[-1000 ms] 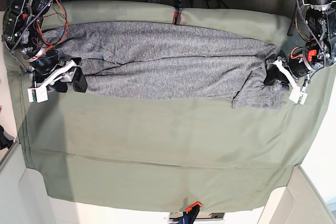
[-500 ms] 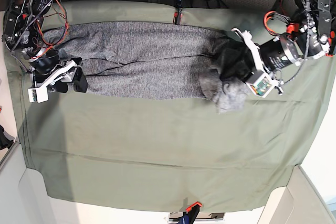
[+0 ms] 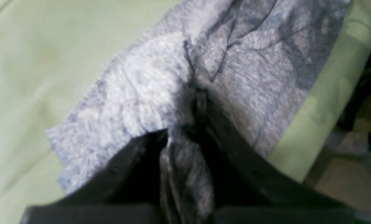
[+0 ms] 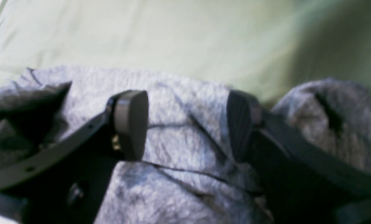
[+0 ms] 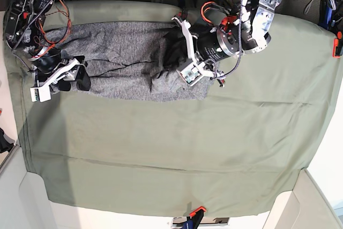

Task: Fold the T-shirt properly
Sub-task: 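Grasp the strip end with the left gripper and fold it toward the right gripper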

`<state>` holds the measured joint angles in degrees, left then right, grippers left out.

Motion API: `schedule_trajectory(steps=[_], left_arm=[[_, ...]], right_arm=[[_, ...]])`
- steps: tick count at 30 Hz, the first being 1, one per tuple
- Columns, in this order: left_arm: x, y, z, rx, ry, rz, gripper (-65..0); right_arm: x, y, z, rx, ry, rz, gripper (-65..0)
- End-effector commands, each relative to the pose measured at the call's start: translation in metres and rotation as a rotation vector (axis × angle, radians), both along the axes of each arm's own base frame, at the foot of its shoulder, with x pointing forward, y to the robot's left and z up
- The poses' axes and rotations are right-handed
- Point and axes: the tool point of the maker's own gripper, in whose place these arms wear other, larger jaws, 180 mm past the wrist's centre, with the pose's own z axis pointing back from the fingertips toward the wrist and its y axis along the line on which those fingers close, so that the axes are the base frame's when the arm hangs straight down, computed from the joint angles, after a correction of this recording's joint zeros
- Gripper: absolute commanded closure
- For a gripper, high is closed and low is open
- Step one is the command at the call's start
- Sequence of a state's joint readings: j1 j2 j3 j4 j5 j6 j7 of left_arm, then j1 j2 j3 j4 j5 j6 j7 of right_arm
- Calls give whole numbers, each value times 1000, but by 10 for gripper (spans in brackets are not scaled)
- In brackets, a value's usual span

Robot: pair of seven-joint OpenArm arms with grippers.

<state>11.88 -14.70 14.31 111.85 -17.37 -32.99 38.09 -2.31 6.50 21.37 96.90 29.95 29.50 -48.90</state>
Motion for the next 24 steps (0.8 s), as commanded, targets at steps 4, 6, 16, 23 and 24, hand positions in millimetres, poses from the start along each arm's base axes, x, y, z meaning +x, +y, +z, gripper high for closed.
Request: schedule_trajectory(steps=[4, 6, 16, 23, 24], left_arm=[[9, -12, 17, -82, -32, 0, 0], [6, -18, 20, -115, -23, -14, 0], [6, -46, 18, -207, 28, 4, -63], [5, -47, 6, -239, 65, 17, -363], [5, -49, 7, -254, 69, 15, -363]], right_arm=[[9, -1, 16, 8, -62, 3, -396], [9, 0, 16, 9, -62, 3, -396], [8, 0, 16, 14, -60, 5, -396], [9, -1, 20, 43, -68, -3, -396], [9, -3, 23, 52, -75, -11, -396]])
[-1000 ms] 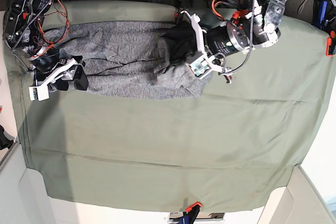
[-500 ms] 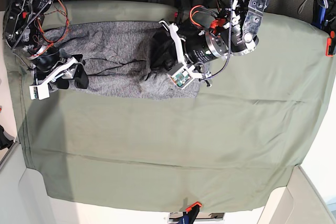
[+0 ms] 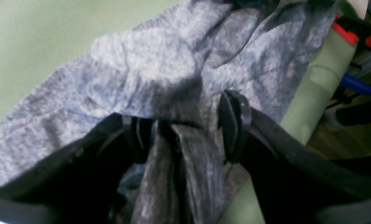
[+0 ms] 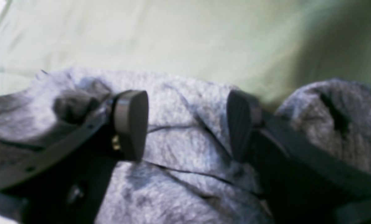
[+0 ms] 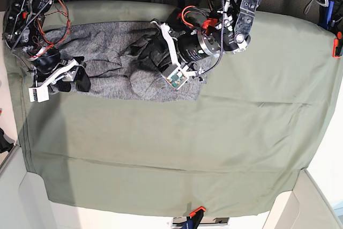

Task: Fold the T-shirt properly
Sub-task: 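Grasp the strip end with the left gripper and fold it toward the right gripper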

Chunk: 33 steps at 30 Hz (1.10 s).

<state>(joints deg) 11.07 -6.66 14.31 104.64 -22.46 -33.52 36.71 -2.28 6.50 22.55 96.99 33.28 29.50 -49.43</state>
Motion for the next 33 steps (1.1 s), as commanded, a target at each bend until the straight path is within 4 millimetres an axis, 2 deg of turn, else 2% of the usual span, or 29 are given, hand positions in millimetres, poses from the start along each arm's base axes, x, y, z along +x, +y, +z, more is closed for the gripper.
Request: schedule_trajectory(steps=[1, 4, 8, 13, 17, 22, 24, 27, 28, 33], left_arm=[[4, -7, 18, -62, -41, -11, -362], [-8, -20, 31, -151, -49, -99, -362], [-11, -30, 46, -264, -29, -105, -362], [-16, -54, 57, -322, -24, -128, -362], [-24, -67, 53, -277, -34, -170, -361], [-12, -49, 51, -252, -49, -121, -341], [-6, -36, 50, -247, -48, -91, -273], [0, -16, 46, -232, -46, -61, -137], [1, -10, 44, -218, -47, -53, -115], [7, 10, 38, -176, -53, -24, -112]], right_arm=[[8, -5, 19, 7, -65, -8, -396], [8, -22, 31, -14, -97, -46, -396], [6, -38, 37, -12, -110, -93, -396], [5, -41, 37, -14, -108, -100, -396], [5, -43, 37, -21, -108, -99, -396], [5, -65, 41, -111, -103, -94, -396], [5, -76, 42, -156, -95, -95, -396], [3, -93, 38, -229, -63, -107, -397], [2, -98, 35, -241, -51, -109, -397], [-5, -110, 12, -233, 25, -116, -397]])
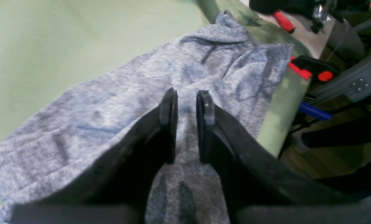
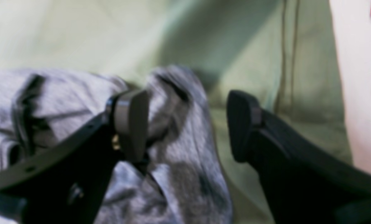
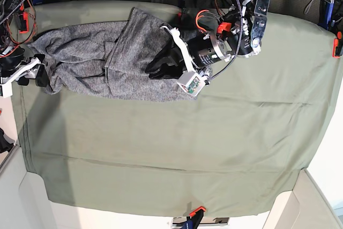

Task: Fold the T-shirt properly
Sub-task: 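Grasp the strip end with the left gripper and fold it toward the right gripper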

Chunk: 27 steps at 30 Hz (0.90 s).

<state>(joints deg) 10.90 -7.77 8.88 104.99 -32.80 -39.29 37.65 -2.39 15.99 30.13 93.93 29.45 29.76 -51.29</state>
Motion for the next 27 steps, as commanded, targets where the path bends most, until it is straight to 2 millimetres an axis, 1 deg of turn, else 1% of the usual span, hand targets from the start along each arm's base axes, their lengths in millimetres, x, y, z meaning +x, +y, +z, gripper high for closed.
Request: schedule_trajectory(steps=[1, 4, 8, 14, 16, 22, 27], left_arm=[[5, 0, 15, -35, -46, -1, -112], [4, 7, 10, -3, -35, -4, -112], [2, 14, 4, 35, -22, -14, -112], [1, 14, 5, 25, -19, -16, -112], [1, 14, 5, 26, -18, -16, -112], [1, 14, 5, 27, -18, -16, -112], [2, 15, 5, 27, -19, -11, -112]], right_arm=[[7, -5, 11, -12, -40, 11, -397], [1, -5, -1, 3, 3, 23, -397], [-4, 1, -12, 60, 41, 30, -397], [-15, 9, -44, 107, 133, 35, -397], [-18, 13, -50, 117, 152, 42, -397], [-14, 34, -47, 181, 134, 83, -396], [-12, 40, -42, 210, 123, 96, -394]])
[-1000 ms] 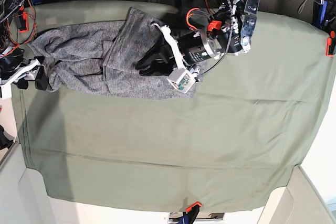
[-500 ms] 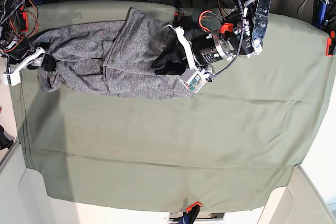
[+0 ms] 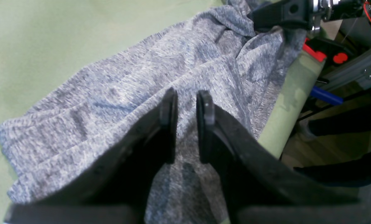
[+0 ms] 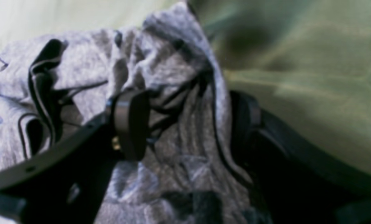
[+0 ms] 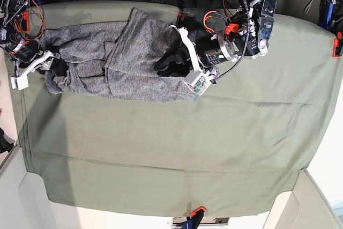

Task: Fold the T-shirt properly
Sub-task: 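Grasp the strip end with the left gripper and fold it toward the right gripper, then release the left gripper and fold the other strip end over with the right gripper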

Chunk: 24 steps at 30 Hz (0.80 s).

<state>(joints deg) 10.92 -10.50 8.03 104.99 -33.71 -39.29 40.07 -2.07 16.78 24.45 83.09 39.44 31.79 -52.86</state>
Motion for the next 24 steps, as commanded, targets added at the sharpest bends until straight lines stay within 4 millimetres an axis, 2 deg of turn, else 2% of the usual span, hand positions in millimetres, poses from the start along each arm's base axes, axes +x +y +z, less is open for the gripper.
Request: schedule_trajectory(steps=[1, 3, 4, 8, 13, 16, 20, 24], left_arm=[[6, -1, 16, -36, -47, -1, -112], [9, 5, 17, -38, -50, 19, -112], [11, 9, 19, -47, -51, 31, -112], [21, 26, 33, -127, -57, 98, -112], [31, 54, 38, -146, -47, 176, -112], [34, 71, 38, -130, -42, 213, -112], [36, 92, 37, -77, -52, 227, -112], [35, 107, 35, -16, -56, 216, -112]], right_arm=[[2, -1, 5, -14, -6, 17, -394], [2, -1, 6, -18, -10, 22, -387], [2, -1, 6, -19, -9, 22, -340], [3, -3, 6, -31, -15, 18, -5], [10, -6, 11, -41, -50, 5, 0], [15, 2, 21, 9, -88, 5, 0], [22, 25, 48, 57, -170, 57, 0], [25, 62, 80, 109, -256, 124, 0]])
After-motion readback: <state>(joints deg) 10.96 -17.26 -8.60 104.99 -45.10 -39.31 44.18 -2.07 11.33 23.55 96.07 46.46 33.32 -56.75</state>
